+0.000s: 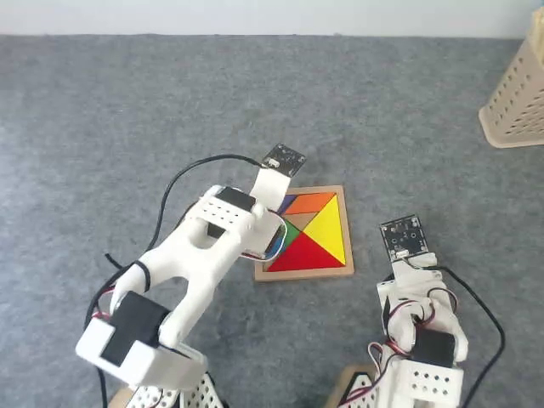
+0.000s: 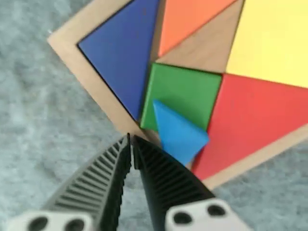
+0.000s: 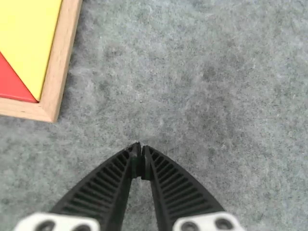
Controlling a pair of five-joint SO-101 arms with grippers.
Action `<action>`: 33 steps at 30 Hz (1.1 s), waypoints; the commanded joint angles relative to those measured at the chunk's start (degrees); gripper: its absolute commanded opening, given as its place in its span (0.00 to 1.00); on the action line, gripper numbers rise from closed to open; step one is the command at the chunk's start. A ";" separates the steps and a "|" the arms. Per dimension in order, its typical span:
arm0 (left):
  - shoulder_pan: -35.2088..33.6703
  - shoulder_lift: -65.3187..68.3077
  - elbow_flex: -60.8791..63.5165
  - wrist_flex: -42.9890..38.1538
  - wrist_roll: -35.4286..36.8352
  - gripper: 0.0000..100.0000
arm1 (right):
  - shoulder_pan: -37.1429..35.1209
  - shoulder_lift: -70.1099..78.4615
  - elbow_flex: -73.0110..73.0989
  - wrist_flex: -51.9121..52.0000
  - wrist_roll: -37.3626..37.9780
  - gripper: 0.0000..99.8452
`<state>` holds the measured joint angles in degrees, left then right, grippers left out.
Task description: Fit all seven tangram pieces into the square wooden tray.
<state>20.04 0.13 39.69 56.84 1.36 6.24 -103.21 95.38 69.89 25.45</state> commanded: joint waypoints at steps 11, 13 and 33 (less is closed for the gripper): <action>3.87 -2.29 -1.01 6.51 3.69 0.01 | -0.31 0.57 1.14 0.31 0.62 0.01; 3.52 -2.29 -2.07 7.21 3.60 0.01 | -0.31 0.57 1.14 0.31 0.62 0.01; 4.48 -1.58 -4.62 4.40 3.08 0.01 | -0.40 0.57 1.14 0.31 0.62 0.01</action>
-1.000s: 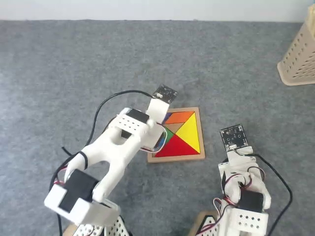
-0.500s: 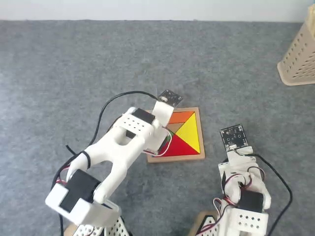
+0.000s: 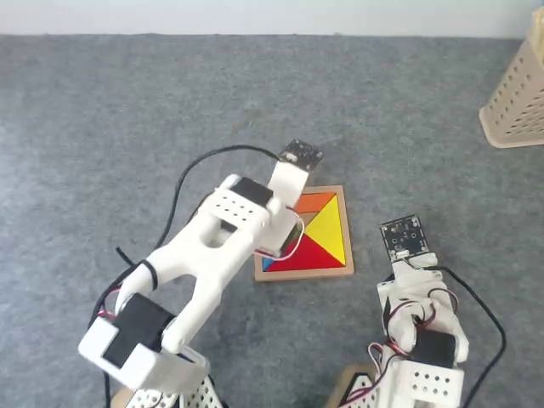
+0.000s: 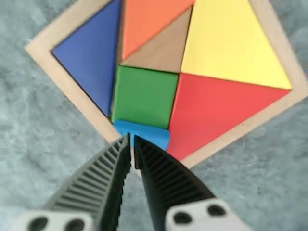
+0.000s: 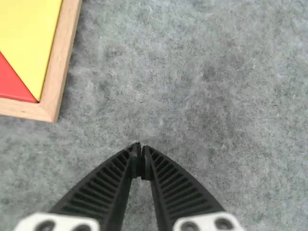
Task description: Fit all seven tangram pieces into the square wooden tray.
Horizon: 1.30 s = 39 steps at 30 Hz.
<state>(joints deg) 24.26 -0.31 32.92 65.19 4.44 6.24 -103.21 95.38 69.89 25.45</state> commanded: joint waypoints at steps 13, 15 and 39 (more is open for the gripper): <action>-0.09 -1.85 1.19 -1.76 -2.46 0.01 | -0.40 0.57 1.14 0.31 0.62 0.01; -0.18 -1.93 -1.71 1.05 -2.55 0.01 | -0.40 0.57 1.14 0.31 0.62 0.01; -26.55 -84.48 49.19 -20.40 -8.18 0.01 | -0.13 0.57 1.14 0.31 0.26 0.01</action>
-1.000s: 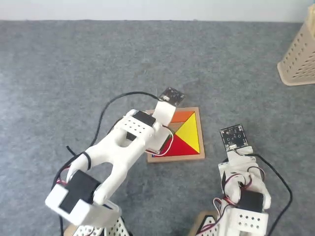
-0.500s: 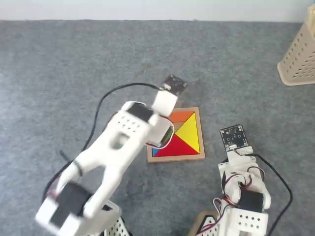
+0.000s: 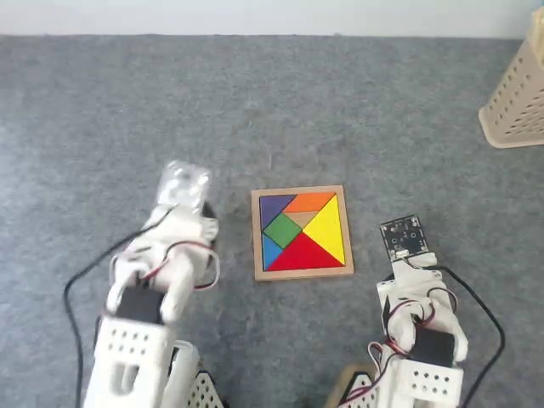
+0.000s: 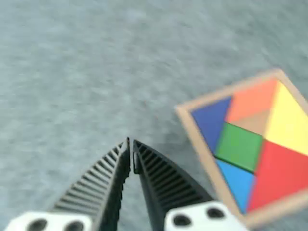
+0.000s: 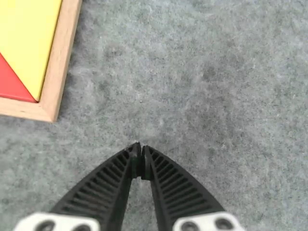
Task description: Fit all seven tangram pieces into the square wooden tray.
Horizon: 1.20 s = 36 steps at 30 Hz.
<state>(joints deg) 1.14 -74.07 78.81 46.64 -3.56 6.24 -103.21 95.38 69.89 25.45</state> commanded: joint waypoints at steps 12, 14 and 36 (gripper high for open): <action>-15.30 -29.10 17.89 0.62 -0.62 0.01 | -0.04 0.13 1.14 3.21 0.53 0.01; -15.56 -29.10 17.80 3.52 -0.62 0.01 | -0.31 0.13 1.14 5.23 0.44 0.01; -15.47 -29.36 17.80 21.71 -0.44 0.01 | -0.31 0.04 1.14 5.14 0.53 0.01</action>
